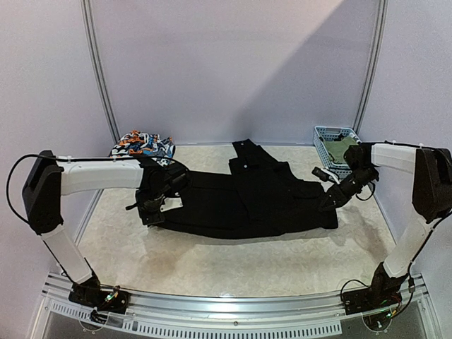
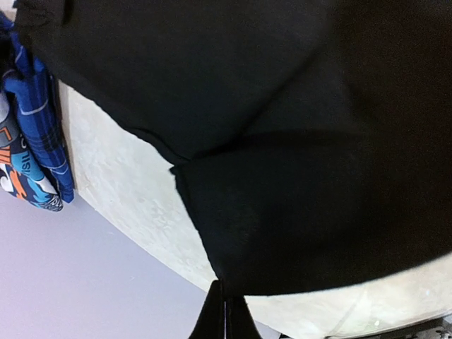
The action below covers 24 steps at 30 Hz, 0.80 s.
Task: Fold and stack the mixed laundry pile
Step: Pick up the 1/3-folded shirt from the center of the board, then fold the 1/3-folded shirt at the center of the board.
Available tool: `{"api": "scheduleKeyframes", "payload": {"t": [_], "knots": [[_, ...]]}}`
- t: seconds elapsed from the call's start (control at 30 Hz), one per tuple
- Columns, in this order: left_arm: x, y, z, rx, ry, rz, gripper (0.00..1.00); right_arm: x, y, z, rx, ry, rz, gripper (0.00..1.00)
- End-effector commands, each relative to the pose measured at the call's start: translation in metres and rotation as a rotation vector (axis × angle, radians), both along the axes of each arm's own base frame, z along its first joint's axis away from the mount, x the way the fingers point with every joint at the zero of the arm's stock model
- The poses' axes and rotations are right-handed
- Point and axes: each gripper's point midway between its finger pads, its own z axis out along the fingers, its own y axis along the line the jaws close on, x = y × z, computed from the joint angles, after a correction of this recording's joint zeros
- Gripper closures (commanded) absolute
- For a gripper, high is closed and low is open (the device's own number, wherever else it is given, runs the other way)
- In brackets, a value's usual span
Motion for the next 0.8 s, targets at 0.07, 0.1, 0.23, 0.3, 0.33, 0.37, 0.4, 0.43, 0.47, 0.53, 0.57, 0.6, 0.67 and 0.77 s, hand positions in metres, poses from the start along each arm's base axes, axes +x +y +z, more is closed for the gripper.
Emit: {"api": "scheduleKeyframes", "payload": {"t": [0.07,0.1,0.23,0.3,0.33,0.37,0.4,0.43,0.47,0.53,0.57,0.6,0.67,0.77], "knots": [[0.025,0.013,0.007,0.046,-0.030,0.064,1.00,0.016,-0.014,0.011,-0.009,-0.058,-0.072,1.00],[0.029,0.013,0.008,0.045,-0.032,0.070,1.00,0.016,-0.015,0.009,-0.012,-0.055,-0.074,1.00],[0.039,0.011,0.007,0.042,-0.020,0.081,1.00,0.019,-0.019,0.003,-0.030,-0.045,-0.092,1.00],[0.046,0.010,0.005,0.048,-0.017,0.087,1.00,0.023,-0.021,-0.001,-0.047,-0.043,-0.103,1.00],[0.049,0.010,0.004,0.051,-0.014,0.088,1.00,0.024,-0.022,-0.002,-0.052,-0.039,-0.109,1.00],[0.053,0.009,0.002,0.056,-0.014,0.088,1.00,0.026,-0.023,-0.003,-0.058,-0.040,-0.113,1.00],[0.058,0.008,0.001,0.064,-0.017,0.086,1.00,0.028,-0.023,-0.004,-0.063,-0.039,-0.117,1.00],[0.062,0.007,-0.001,0.068,-0.019,0.084,1.00,0.030,-0.024,-0.006,-0.070,-0.037,-0.119,1.00],[0.066,0.005,-0.003,0.073,-0.018,0.081,1.00,0.032,-0.026,-0.007,-0.079,-0.038,-0.123,1.00],[0.076,0.003,-0.005,0.079,-0.026,0.082,1.00,0.036,-0.029,-0.012,-0.100,-0.028,-0.129,1.00],[0.079,0.002,-0.007,0.080,-0.025,0.082,1.00,0.036,-0.029,-0.016,-0.106,-0.015,-0.131,1.00],[0.082,0.001,-0.009,0.082,-0.026,0.083,1.00,0.036,-0.030,-0.020,-0.109,-0.001,-0.130,1.00],[0.087,0.001,-0.012,0.087,-0.023,0.084,1.00,0.034,-0.030,-0.025,-0.111,0.023,-0.128,1.00],[0.095,0.004,-0.015,0.095,-0.028,0.097,1.00,0.034,-0.031,-0.033,-0.120,0.042,-0.125,1.00]]}}
